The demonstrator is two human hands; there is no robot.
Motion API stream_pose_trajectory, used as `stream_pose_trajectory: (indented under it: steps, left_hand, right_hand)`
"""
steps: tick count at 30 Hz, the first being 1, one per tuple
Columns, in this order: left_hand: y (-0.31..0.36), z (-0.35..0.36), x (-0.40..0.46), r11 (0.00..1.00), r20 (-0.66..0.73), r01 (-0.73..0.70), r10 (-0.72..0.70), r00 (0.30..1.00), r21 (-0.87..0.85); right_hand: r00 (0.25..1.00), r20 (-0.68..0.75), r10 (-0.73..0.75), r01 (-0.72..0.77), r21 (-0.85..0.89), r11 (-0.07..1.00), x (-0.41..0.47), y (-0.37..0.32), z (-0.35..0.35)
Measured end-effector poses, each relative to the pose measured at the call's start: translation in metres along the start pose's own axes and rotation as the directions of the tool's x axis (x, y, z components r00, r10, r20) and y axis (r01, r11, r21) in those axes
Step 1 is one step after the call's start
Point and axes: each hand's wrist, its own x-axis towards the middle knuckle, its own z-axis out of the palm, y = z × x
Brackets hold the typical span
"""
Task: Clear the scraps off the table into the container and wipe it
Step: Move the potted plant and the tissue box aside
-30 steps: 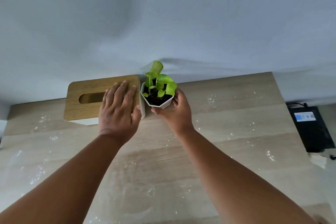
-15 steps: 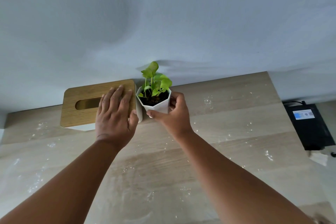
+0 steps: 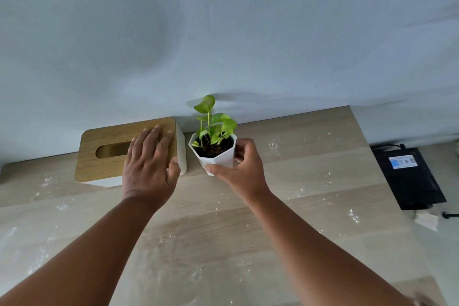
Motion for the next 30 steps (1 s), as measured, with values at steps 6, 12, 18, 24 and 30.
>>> stream_pose_trajectory:
  steps: [6,12,18,24,30]
  left_hand:
    - [0.000,-0.001,0.000,1.000,0.009,-0.003,0.003,1.000,-0.001]
    - [0.000,-0.002,0.000,1.000,0.018,-0.003,0.003,1.000,0.006]
    - [0.002,-0.002,0.000,1.000,0.022,0.000,0.000,1.000,-0.004]
    - [-0.002,0.001,-0.001,1.000,0.014,-0.002,0.002,1.000,0.001]
    - [-0.006,0.006,-0.001,1.000,0.020,0.002,-0.002,1.000,0.000]
  right_hand:
    - [0.999,-0.044,-0.024,0.025,0.011,1.000,-0.005,-0.003,-0.025]
    - [0.991,-0.120,-0.050,0.056,0.053,0.997,-0.005,-0.003,-0.059]
    - [0.981,-0.191,-0.047,0.056,0.040,0.998,-0.001,0.006,-0.096]
    - [0.957,-0.284,-0.053,0.065,0.033,0.997,0.006,0.013,-0.132]
    - [0.906,-0.423,-0.027,0.087,0.123,0.989,0.026,0.017,-0.164]
